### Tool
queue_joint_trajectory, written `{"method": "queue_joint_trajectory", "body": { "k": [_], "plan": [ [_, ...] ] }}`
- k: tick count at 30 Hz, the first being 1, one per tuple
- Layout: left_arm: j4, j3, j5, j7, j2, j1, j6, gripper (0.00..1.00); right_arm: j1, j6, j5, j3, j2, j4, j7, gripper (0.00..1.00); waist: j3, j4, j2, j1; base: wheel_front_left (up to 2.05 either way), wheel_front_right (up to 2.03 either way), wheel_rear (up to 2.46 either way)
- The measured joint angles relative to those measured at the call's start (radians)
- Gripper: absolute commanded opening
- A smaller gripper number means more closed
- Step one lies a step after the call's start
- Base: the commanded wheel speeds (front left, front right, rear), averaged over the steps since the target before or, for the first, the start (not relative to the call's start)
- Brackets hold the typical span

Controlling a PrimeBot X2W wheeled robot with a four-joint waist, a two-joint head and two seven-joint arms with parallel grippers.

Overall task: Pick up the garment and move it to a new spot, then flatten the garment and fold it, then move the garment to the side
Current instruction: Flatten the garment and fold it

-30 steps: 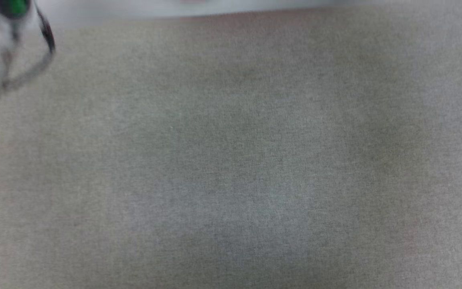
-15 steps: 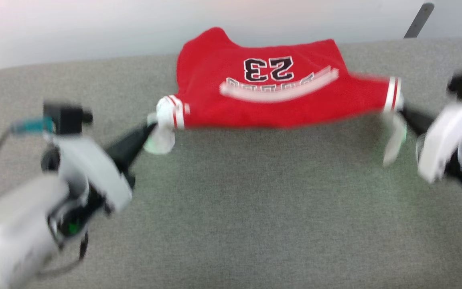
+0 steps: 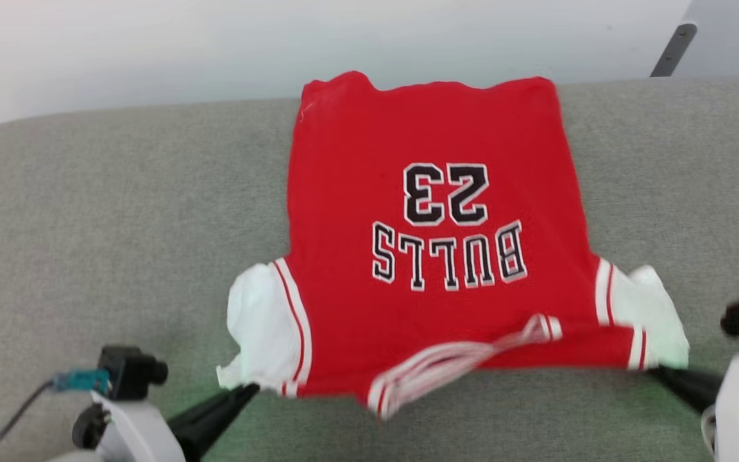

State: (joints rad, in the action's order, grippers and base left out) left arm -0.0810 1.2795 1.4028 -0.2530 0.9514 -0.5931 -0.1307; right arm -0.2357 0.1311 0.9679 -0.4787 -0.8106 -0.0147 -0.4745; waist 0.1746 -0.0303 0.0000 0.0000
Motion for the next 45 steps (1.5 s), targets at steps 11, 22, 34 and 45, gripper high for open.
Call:
{"method": "queue_joint_trajectory", "body": {
  "k": [11,22,34,45],
  "plan": [
    [0.078,0.002,-0.058,-0.002,0.058,0.109,0.000,0.00,0.295,0.000,-0.079,0.201,0.050,-0.217,-0.156,0.00,0.043,0.009,0.0000,0.0000,0.00,0.00,0.00],
    [0.016,0.002,-0.078,0.007,0.010,0.111,0.000,0.00,0.305,0.000,-0.229,0.211,0.151,-0.209,-0.245,0.00,0.062,0.011,0.0000,0.0000,0.00,0.00,0.00],
    [-0.102,-0.005,-0.086,-0.007,-0.088,0.126,-0.001,0.00,0.211,0.000,-0.335,0.084,0.182,0.003,-0.116,0.00,0.073,0.017,0.0000,0.0000,0.00,0.00,0.00],
    [-0.106,-0.013,-0.086,-0.012,-0.090,0.138,-0.001,0.00,0.162,0.005,-0.350,0.024,0.186,0.020,-0.051,1.00,0.075,-0.015,0.0000,0.0000,0.00,0.00,0.00]
  ]
}}
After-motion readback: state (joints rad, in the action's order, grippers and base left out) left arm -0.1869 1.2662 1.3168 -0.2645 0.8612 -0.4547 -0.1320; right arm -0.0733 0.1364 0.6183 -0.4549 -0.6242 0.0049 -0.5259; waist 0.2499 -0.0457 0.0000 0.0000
